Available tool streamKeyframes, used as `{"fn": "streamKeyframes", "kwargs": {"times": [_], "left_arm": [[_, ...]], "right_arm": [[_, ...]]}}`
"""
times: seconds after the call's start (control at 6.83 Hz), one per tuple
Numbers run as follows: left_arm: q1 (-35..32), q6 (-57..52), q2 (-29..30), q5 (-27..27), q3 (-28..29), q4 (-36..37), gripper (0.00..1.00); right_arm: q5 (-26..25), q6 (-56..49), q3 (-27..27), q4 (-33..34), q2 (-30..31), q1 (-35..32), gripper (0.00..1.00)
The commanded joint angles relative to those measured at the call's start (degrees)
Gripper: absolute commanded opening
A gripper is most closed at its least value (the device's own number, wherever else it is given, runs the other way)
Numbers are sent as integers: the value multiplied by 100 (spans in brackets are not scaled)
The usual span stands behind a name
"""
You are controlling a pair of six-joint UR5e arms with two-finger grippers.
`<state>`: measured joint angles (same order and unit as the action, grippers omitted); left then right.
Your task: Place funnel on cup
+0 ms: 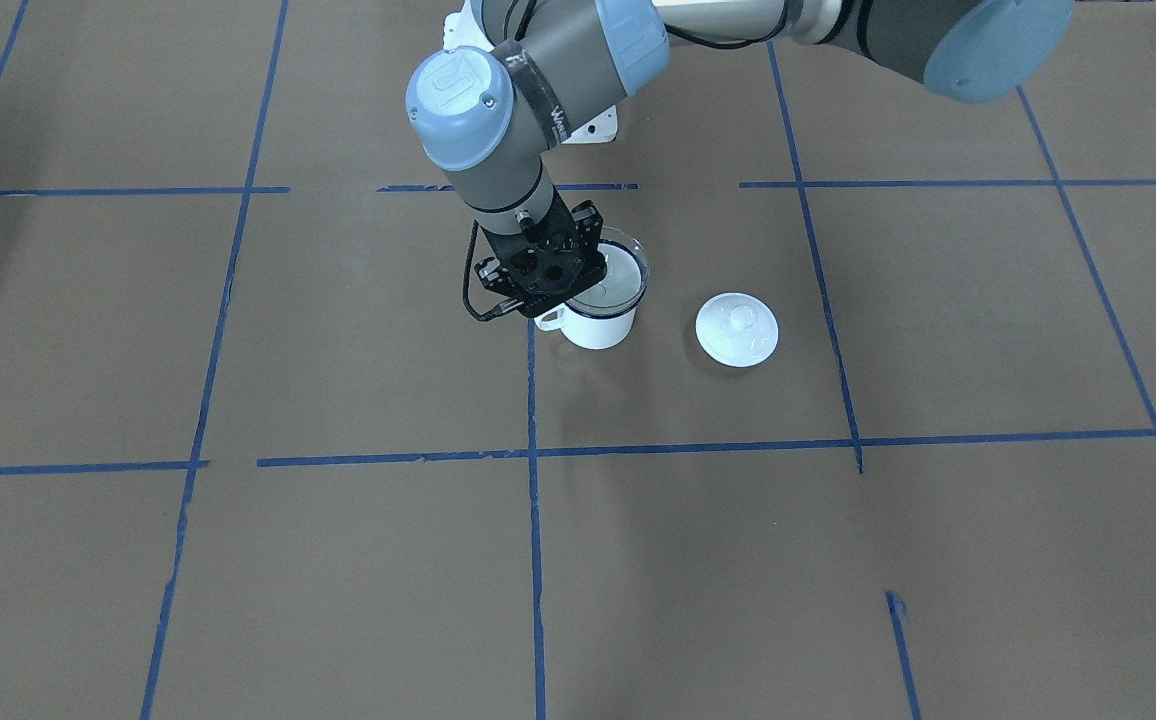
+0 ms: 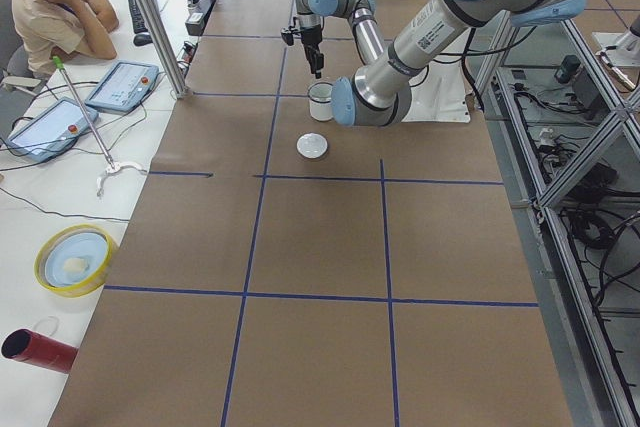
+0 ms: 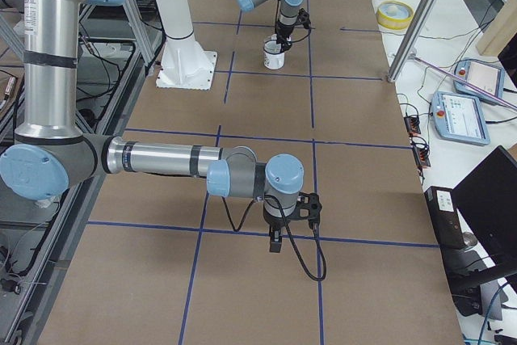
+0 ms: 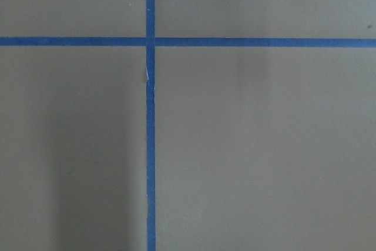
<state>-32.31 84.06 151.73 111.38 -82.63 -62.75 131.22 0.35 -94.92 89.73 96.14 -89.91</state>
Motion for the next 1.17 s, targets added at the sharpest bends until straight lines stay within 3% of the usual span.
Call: {"fn": "streamKeyframes", "kwargs": {"times": [0.0, 0.15, 0.29, 0.44, 0.73, 0.88, 1.03], "left_arm": [[-275, -729, -761, 41, -1605, -1, 100], [-555, -1247, -1568, 7, -2546, -227, 100], [-1080, -2174, -2298, 32, -2939, -777, 100], [-1624, -3228, -3002, 41, -2960, -1183, 100], [-2907, -5715, -4443, 372, -2768, -2062, 100], [-3731, -6900, -4929, 906, -2358, -2623, 100], [-4644, -7939, -5247, 1764, -1536, -2837, 100]], "right_arm": [[0, 0, 0, 0, 2, 0, 100], [0, 0, 0, 0, 2, 0, 100], [0, 0, 0, 0, 2, 0, 100], [0, 0, 0, 0, 2, 0, 100], [0, 0, 0, 0, 2, 0, 100], [0, 0, 0, 0, 2, 0, 100], [0, 0, 0, 0, 2, 0, 100]]}}
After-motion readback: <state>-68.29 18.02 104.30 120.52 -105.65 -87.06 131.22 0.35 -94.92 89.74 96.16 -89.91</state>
